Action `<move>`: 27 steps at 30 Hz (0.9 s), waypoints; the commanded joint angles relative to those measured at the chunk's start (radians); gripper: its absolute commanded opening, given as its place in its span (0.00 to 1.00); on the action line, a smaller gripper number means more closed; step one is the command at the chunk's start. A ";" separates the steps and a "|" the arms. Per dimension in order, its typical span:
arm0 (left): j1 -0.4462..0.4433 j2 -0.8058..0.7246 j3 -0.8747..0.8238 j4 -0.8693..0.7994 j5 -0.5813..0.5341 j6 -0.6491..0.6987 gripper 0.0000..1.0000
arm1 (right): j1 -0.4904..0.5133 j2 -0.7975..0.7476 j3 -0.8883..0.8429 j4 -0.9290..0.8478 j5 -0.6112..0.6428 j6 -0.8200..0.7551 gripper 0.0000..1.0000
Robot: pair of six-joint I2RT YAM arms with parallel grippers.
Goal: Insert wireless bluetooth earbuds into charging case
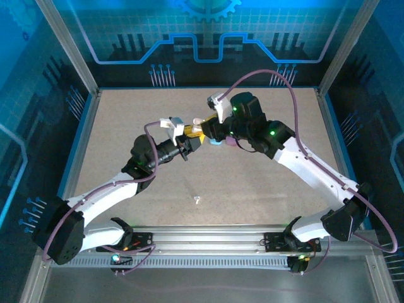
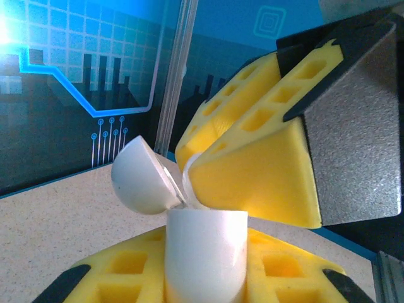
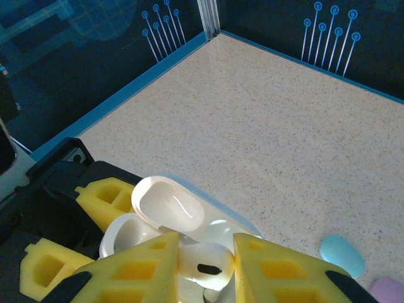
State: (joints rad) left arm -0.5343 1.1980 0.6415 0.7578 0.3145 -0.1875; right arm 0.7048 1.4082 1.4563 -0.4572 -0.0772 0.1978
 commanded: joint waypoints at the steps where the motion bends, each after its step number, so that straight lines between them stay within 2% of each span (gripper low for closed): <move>1: -0.006 -0.014 -0.012 0.106 -0.029 -0.029 0.20 | -0.007 -0.024 -0.015 -0.004 0.019 0.041 0.26; 7: -0.007 -0.011 -0.024 0.150 -0.044 -0.042 0.19 | -0.016 -0.019 -0.013 -0.010 0.002 0.066 0.27; 14: -0.006 -0.006 -0.028 0.183 -0.046 -0.047 0.19 | -0.034 -0.016 -0.012 0.003 -0.092 0.113 0.34; 27: -0.007 0.000 -0.039 0.235 -0.043 -0.052 0.19 | -0.073 -0.032 0.004 0.018 -0.180 0.176 0.40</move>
State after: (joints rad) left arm -0.5343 1.1980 0.6075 0.8963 0.2852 -0.2245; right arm 0.6479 1.4017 1.4525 -0.4335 -0.2142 0.3454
